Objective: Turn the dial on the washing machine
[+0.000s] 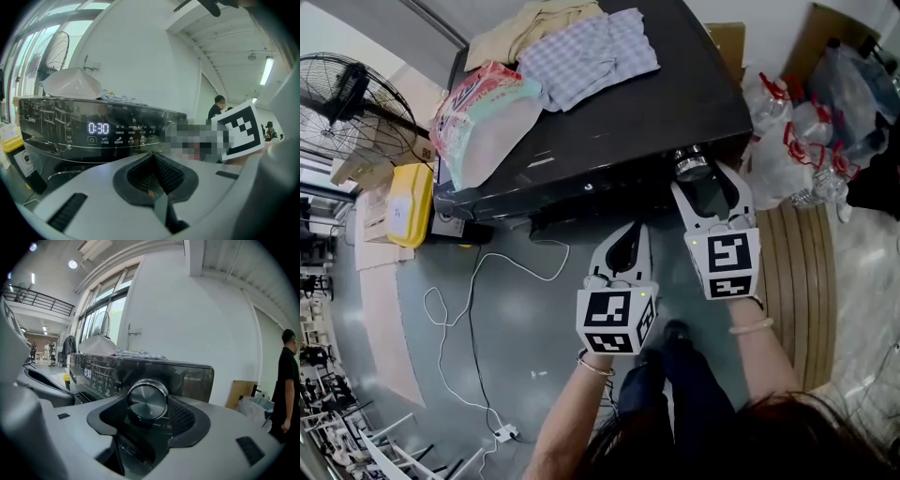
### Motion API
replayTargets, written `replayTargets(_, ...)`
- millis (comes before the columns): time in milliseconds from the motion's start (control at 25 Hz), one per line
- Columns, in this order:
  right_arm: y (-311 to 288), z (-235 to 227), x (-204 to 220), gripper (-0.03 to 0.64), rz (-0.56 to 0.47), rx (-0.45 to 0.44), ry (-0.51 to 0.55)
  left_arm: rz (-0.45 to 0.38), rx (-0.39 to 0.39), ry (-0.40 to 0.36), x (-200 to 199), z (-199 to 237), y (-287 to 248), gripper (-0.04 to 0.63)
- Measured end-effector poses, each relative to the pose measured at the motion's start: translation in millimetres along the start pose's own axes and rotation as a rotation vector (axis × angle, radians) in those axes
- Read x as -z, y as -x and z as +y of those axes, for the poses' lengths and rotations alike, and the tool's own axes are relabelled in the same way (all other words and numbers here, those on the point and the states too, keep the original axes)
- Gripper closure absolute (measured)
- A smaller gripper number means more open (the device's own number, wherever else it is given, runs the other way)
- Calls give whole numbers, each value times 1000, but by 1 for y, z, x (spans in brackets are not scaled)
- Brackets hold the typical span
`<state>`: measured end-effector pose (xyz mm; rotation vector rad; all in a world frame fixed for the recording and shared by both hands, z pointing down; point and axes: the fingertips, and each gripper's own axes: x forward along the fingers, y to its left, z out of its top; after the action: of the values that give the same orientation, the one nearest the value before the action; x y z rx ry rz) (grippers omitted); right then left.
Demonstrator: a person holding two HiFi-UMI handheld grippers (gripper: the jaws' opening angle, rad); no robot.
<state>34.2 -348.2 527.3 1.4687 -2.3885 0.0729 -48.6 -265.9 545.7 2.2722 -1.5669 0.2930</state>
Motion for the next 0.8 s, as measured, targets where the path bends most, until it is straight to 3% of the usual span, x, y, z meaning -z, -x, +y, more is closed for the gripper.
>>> replayTargets(280,0,-5,5,327,-27,-17,-168,5,3,8,4,-2,-2,580)
replayTargets(520,0,-7,6,327,-57,-44,-382,10,6,10,6,-3,-2,580)
replayTargets(720,1,-7,5,325,-63,-46,-383,10,6,11,7,-3,-1,580)
replayTargets(800,1,-7,5,325,-57,-42,-336,11,6,11,7,-2,0,580)
